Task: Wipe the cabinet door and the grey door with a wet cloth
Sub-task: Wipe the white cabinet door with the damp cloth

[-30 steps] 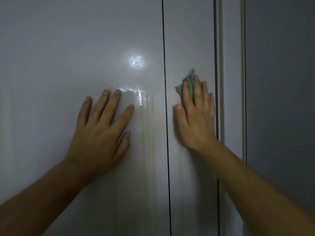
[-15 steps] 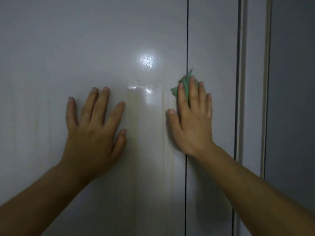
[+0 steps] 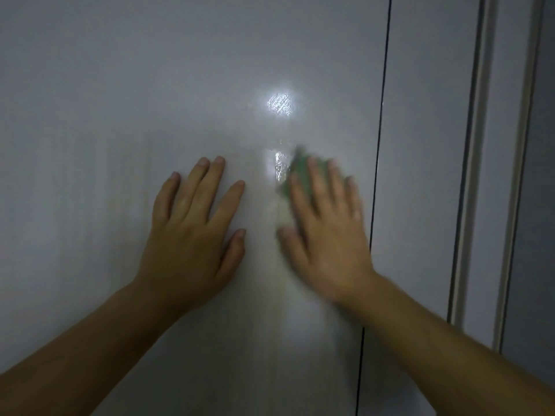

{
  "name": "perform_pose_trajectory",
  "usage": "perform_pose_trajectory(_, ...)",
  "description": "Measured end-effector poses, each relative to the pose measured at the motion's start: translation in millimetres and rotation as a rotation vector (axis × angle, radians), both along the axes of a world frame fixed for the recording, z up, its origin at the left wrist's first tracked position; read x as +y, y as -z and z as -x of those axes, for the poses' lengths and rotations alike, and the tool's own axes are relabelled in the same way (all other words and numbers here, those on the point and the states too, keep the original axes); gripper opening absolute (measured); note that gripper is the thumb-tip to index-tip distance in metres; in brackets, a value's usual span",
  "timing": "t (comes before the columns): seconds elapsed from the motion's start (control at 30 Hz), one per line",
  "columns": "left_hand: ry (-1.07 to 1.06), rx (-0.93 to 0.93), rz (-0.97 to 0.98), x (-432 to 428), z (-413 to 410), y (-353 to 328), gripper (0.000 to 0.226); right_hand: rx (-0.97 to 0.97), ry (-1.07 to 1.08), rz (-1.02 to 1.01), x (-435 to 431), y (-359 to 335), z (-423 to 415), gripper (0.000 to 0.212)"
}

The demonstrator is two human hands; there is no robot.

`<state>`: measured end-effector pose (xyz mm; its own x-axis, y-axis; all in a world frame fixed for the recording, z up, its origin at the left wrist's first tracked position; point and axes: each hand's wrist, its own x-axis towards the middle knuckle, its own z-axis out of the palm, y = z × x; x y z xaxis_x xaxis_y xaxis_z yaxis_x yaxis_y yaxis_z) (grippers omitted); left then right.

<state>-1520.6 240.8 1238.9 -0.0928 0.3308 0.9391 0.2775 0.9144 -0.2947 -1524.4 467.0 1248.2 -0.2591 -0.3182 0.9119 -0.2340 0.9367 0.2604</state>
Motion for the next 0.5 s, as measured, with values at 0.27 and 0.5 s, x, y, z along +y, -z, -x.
perform_pose_trajectory(0.27,-0.026,-0.005,0.036,-20.3,0.5,-0.6,0.060,0.009,0.049,0.015,6.4,-58.9,3.0,0.067)
perform_pose_trajectory(0.5,0.044,-0.031,0.050,-31.0,0.2,-1.3,0.065,0.005,0.022,-0.283,-30.8,-3.9,-3.1,0.068)
